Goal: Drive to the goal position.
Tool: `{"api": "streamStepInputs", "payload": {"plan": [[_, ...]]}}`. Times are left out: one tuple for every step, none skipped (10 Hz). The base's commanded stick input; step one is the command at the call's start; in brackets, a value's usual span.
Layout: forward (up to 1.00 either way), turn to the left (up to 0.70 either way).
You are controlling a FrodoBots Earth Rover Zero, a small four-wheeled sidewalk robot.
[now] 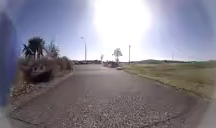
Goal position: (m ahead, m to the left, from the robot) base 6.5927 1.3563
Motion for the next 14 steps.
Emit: {"api": "streamStepInputs", "payload": {"plan": [[1.0, 0.0], [1.0, 0.0], [1.0, 0.0], [1.0, 0.0], [1.0, 0.0], [1.0, 0.0], [1.0, 0.0], [1.0, 0.0], [1.0, 0.0], [1.0, 0.0], [1.0, 0.0], [1.0, 0.0], [1.0, 0.0], [1.0, 0.0]]}}
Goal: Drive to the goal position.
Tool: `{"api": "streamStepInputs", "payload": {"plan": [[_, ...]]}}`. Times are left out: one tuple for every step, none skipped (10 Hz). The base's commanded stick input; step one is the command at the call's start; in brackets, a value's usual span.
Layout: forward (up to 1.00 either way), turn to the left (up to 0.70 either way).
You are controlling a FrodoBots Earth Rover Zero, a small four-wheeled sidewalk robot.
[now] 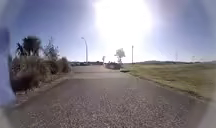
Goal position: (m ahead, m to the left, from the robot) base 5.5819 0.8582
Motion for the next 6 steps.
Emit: {"api": "streamStepInputs", "payload": {"plan": [[1.0, 0.0], [1.0, 0.0], [1.0, 0.0], [1.0, 0.0], [1.0, 0.0], [1.0, 0.0]]}}
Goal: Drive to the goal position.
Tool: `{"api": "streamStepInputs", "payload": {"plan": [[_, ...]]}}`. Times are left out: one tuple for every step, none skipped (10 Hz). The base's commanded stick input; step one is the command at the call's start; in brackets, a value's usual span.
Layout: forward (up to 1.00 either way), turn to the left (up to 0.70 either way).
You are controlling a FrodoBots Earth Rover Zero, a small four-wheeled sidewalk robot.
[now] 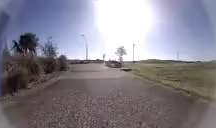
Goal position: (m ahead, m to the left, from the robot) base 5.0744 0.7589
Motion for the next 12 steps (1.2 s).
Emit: {"api": "streamStepInputs", "payload": {"plan": [[1.0, 0.0], [1.0, 0.0], [1.0, 0.0], [1.0, 0.0], [1.0, 0.0], [1.0, 0.19], [1.0, 0.38], [1.0, 0.4], [1.0, 0.4], [1.0, 0.0], [1.0, 0.0], [1.0, 0.0]]}}
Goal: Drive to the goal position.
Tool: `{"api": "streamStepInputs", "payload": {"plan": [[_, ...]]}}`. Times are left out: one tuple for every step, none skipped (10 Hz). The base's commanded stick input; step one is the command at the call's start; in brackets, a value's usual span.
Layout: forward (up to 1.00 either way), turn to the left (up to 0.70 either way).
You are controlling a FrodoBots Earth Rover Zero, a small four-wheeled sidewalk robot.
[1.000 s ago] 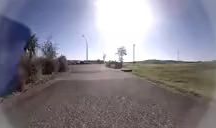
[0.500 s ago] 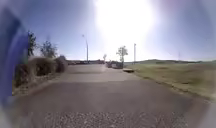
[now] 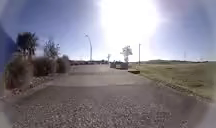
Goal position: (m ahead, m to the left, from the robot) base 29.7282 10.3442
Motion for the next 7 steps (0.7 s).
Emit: {"api": "streamStepInputs", "payload": {"plan": [[1.0, 0.0], [1.0, 0.0], [1.0, 0.0], [1.0, 0.0], [1.0, 0.0], [1.0, 0.0], [1.0, 0.0]]}}
